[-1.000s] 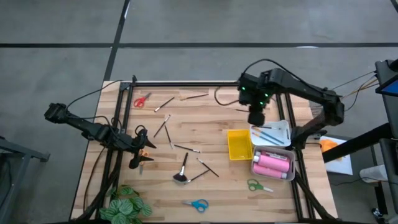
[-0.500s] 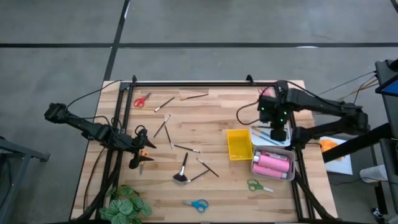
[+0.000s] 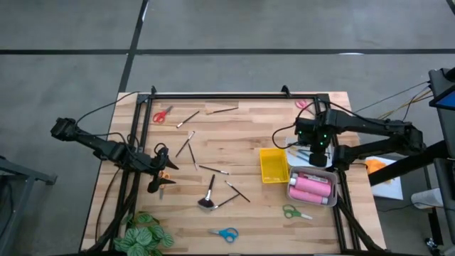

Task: Pick & Place Paint Supplies
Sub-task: Put the black paint brush into the white bin

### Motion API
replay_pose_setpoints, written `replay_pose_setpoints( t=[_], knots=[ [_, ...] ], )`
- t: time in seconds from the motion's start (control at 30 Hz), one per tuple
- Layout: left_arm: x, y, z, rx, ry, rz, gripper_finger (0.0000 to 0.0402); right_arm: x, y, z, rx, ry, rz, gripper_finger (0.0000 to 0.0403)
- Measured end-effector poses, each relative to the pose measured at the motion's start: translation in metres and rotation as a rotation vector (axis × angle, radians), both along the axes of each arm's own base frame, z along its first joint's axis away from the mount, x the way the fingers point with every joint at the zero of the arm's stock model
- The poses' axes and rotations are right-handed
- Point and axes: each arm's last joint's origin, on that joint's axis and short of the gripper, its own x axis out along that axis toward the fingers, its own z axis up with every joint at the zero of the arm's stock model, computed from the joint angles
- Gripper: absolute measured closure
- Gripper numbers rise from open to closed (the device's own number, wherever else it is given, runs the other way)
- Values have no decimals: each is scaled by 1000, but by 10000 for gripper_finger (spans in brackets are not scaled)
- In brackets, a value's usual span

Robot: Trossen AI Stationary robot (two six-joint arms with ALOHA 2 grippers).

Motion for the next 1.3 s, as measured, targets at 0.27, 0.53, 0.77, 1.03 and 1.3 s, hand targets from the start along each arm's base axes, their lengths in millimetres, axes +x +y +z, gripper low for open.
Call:
replay_pose_setpoints(
  t=[0.27,0.53,0.77,1.03,1.3],
  knots=[
    [0,0,0,0,0,0,101,4,-1,-5,10,36,4,385],
    [0,0,0,0,0,0,101,5,-2,-5,7,31,5,383],
    [0,0,0,0,0,0,101,6,-2,-5,6,29,3,322],
    [0,0,0,0,0,0,101,6,-3,-5,-21,35,-6,281],
    [0,0,0,0,0,0,101,16,-6,25,-64,-75,-99,280]
  ],
)
